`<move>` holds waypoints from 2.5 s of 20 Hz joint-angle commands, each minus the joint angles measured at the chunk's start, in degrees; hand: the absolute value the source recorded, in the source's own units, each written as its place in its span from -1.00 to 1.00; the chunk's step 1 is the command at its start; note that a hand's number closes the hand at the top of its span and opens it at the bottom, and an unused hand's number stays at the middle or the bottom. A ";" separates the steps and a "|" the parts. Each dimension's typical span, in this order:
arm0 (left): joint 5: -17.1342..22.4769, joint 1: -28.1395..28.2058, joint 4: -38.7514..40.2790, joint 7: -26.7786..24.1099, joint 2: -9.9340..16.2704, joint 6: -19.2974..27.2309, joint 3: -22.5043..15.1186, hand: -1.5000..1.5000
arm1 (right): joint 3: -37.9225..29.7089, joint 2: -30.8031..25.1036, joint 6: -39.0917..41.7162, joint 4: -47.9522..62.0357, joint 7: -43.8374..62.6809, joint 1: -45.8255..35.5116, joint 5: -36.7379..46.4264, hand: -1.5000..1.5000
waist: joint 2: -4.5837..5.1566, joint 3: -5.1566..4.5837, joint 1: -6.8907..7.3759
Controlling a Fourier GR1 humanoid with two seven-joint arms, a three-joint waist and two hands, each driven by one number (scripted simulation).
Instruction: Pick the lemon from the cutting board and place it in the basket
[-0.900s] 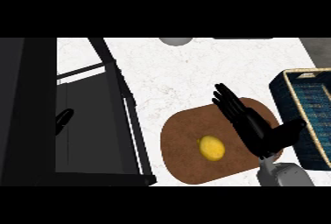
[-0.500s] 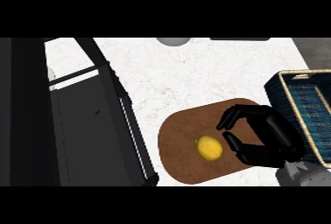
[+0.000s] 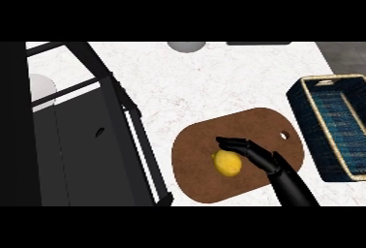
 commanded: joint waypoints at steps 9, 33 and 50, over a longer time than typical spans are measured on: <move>-1.76 -1.35 -1.92 -2.65 2.32 -2.39 0.31 0.00 | -5.09 -20.13 14.36 -16.38 34.22 -4.12 20.66 -1.00 | 0.07 1.06 0.51; -2.58 -4.82 2.25 -4.97 -0.79 -7.26 2.47 0.00 | 3.12 -13.89 28.97 -10.87 61.21 -21.38 5.74 -1.00 | 0.88 1.55 2.31; -4.07 -0.88 1.02 -4.46 -1.35 -9.64 4.59 0.00 | 8.47 -5.37 23.92 -1.68 50.72 -16.88 22.74 -1.00 | 0.82 1.61 2.45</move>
